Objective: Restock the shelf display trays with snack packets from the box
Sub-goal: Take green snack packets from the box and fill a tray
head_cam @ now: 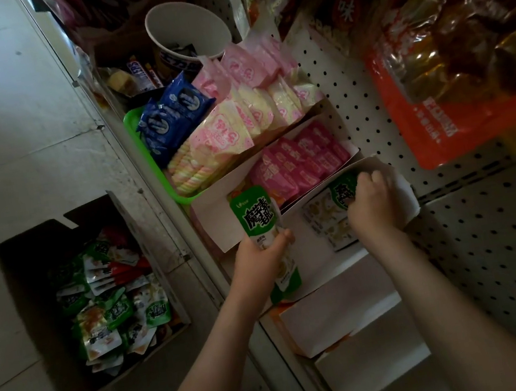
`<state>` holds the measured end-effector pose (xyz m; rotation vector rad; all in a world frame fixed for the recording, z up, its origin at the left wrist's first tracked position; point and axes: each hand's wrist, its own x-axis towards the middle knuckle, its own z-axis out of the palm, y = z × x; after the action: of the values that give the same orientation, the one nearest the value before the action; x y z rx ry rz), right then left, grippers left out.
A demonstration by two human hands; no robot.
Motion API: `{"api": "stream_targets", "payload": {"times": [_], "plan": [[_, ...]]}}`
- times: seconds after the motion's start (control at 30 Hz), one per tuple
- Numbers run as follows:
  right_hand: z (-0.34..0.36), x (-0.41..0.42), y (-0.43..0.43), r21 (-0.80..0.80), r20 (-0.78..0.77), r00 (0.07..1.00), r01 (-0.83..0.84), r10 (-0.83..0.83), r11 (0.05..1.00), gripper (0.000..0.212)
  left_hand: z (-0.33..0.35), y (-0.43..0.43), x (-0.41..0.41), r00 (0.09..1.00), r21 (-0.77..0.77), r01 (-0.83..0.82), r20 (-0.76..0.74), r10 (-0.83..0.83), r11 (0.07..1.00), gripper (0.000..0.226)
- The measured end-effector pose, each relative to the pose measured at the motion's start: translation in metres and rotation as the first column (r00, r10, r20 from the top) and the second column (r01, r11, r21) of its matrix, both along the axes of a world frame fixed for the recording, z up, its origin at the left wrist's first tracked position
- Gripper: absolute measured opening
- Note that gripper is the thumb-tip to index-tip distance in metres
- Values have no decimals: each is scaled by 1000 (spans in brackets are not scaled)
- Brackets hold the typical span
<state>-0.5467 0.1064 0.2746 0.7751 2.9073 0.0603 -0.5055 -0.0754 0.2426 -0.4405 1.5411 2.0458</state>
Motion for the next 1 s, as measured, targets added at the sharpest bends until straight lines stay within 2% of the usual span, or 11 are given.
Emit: {"api": "stream_targets", "payload": {"times": [0.1, 0.27, 0.33, 0.43, 0.5, 0.57, 0.63, 0.7, 0.8, 0.9, 1.0], "plan": [[-1, 8, 0, 123, -71, 995, -56, 65, 991, 45, 0, 0, 0, 1000, -2, 1, 3, -1, 1000, 18], [-2, 12, -4, 52, -247, 954, -160, 168, 986, 42, -1, 0, 0, 1000, 1, 1, 0, -1, 1000, 23], [2, 15, -13, -228, -266, 955, -193, 130, 954, 29, -2, 0, 0, 1000, 1, 2, -20, -2, 1000, 23], [12, 28, -35, -728, -31, 998, -65, 61, 683, 28, -1, -1, 1, 999, 3, 6, -48, -6, 1000, 17], [11, 38, -48, -843, 97, 988, 15, 124, 537, 40, 0, -2, 1, 999, 21, 25, -35, -24, 999, 30], [6, 44, -55, -857, 101, 981, 1, 167, 516, 59, 0, -2, 1, 999, 103, 7, 38, -11, 995, 40], [1, 43, -57, -840, 102, 984, 7, 145, 543, 78, 2, -3, 0, 993, 155, -39, 115, 21, 987, 37], [0, 41, -57, -831, 113, 984, 17, 138, 556, 85, 1, -4, 0, 995, 148, -36, 100, 22, 988, 31], [-1, 41, -52, -827, 81, 989, -3, 124, 562, 85, 2, -5, 0, 999, 131, -42, 39, 37, 990, 14], [1, 45, -45, -817, 58, 993, -14, 106, 577, 82, 0, -4, 2, 999, 95, -46, 4, 46, 994, 12], [2, 47, -38, -861, 5, 999, -20, 48, 508, 71, 0, -3, 3, 999, 86, -54, -3, 55, 995, 12]]}}
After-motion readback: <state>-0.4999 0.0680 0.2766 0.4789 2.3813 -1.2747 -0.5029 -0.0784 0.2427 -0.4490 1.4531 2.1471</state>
